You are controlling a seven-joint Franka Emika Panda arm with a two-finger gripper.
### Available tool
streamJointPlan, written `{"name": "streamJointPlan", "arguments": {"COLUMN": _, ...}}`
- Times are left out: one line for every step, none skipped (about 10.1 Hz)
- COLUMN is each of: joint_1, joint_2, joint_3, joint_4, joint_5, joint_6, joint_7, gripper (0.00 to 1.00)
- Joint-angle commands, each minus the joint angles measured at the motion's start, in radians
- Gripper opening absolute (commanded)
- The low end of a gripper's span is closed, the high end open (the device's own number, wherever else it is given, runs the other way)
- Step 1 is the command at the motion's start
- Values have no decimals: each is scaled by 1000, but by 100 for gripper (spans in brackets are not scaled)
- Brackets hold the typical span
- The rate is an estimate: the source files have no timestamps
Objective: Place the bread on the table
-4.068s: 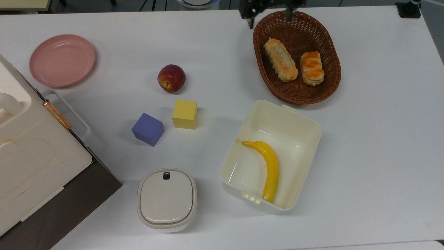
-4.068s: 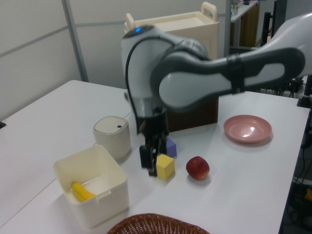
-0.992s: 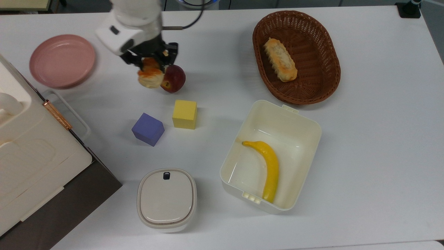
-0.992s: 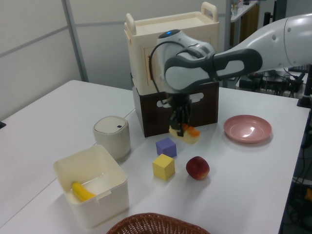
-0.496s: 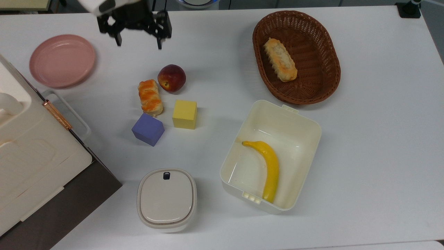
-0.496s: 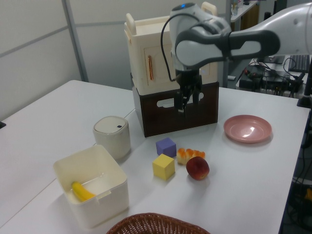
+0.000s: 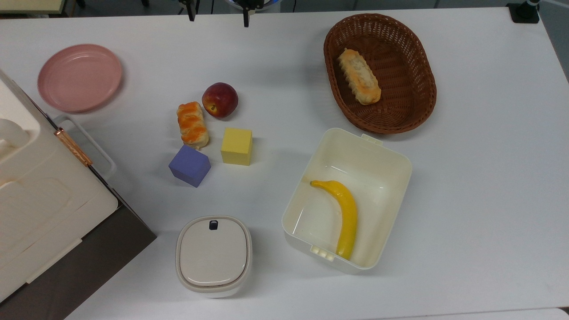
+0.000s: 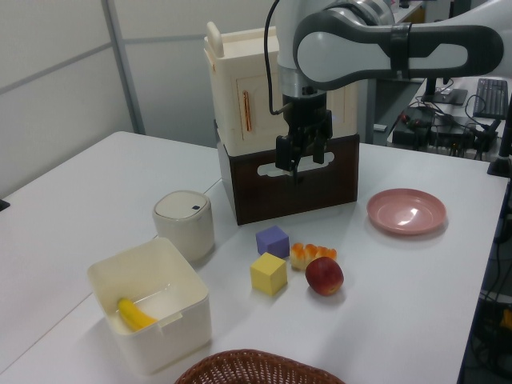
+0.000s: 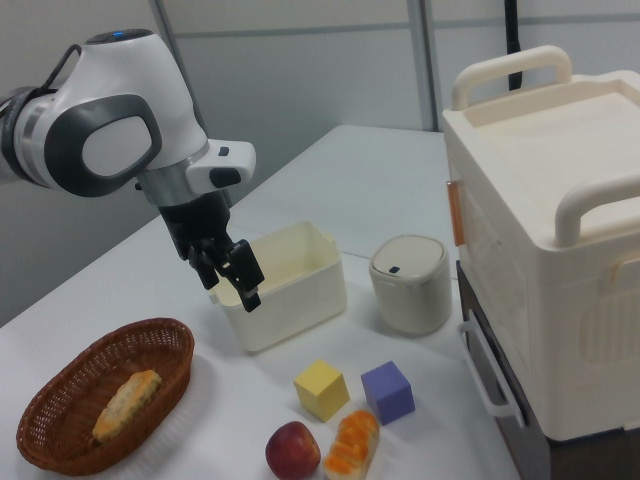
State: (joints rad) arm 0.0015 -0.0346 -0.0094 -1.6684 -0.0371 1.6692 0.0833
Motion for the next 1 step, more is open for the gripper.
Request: {"name": "streamJointPlan", "arguments": {"joint_1": 61, "joint_2": -19, "joint_3": -50, "joint_4": -13, "joint_5": 20, "joint_6": -19, "joint_7": 10, "gripper": 100}}
